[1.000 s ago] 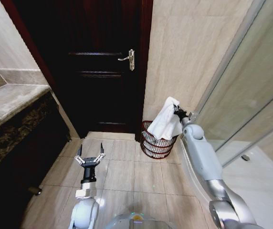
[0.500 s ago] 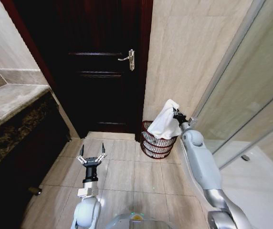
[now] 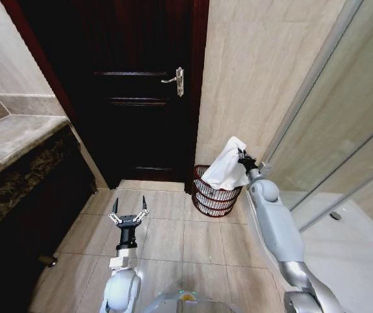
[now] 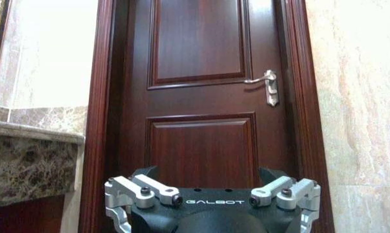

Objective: Discard the used towel into the hamper.

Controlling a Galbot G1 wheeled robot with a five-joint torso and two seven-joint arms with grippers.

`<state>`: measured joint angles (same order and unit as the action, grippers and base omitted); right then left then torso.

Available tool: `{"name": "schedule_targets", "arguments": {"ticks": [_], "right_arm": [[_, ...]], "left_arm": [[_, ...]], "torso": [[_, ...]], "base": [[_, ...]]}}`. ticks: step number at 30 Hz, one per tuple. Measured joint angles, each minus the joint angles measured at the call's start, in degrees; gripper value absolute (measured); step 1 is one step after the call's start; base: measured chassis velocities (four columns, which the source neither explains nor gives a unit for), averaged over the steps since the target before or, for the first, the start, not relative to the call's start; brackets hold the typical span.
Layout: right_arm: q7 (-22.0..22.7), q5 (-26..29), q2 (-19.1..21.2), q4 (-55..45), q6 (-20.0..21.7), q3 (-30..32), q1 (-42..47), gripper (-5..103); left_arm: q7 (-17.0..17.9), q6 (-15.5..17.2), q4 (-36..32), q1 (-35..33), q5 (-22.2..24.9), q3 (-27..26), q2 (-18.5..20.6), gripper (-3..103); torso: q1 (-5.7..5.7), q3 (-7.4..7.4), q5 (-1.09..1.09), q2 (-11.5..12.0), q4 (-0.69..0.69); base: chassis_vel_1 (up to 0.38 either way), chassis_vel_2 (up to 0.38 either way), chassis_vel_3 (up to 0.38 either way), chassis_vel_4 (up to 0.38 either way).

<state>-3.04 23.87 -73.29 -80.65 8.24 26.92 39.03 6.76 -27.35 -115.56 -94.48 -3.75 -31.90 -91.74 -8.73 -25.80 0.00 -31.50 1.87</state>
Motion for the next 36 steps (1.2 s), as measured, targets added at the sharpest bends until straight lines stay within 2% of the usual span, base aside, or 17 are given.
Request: {"name": "schedule_targets", "arguments": {"ticks": [6,14,18,20,25,36], "right_arm": [[1.0,-0.9,0.3,-4.8,0.0,0.4,4.1,9],[1.5,-2.3,0.2,-6.0,-1.6,1.6,7.7,9],[2.4,-4.8,-0.1,-9.5,-2.4,2.0,11.1,9],[3.0,-7.0,-1.4,-13.9,-3.5,2.4,16.1,9],[4.1,-7.7,-3.3,-17.6,-4.3,2.8,19.9,9],[5.0,-9.0,-5.4,-21.6,-4.6,4.3,23.4,9]], "left_arm": [[0.0,0.0,0.0,0.0,0.1,-0.2,0.0,100],[-0.1,-0.1,0.0,0.1,-0.3,0.5,-0.2,100],[-0.1,-0.1,0.3,0.2,-0.2,0.4,-0.2,100],[-0.2,-0.2,0.4,0.2,0.5,-0.2,0.1,100],[-0.2,-0.3,0.7,0.4,1.2,-0.7,0.7,100],[-0.3,-0.3,0.8,0.5,1.9,-0.7,0.9,100]], "torso": [[0.0,0.0,-0.02,0.0,0.0],[-0.02,-0.01,0.0,0.0,0.0],[-0.02,-0.01,-0.02,0.0,0.01],[-0.02,-0.01,0.02,0.0,-0.01],[0.0,0.0,-0.01,0.0,-0.01],[0.0,0.0,-0.01,0.0,0.0]], "base": [[-0.055,0.076,0.06,-0.061],[-0.107,0.117,0.11,-0.115],[-0.082,0.055,0.075,-0.074],[0.0,0.0,0.0,0.0],[0.0,0.0,0.0,0.0],[0.0,0.0,0.0,0.0]]}}
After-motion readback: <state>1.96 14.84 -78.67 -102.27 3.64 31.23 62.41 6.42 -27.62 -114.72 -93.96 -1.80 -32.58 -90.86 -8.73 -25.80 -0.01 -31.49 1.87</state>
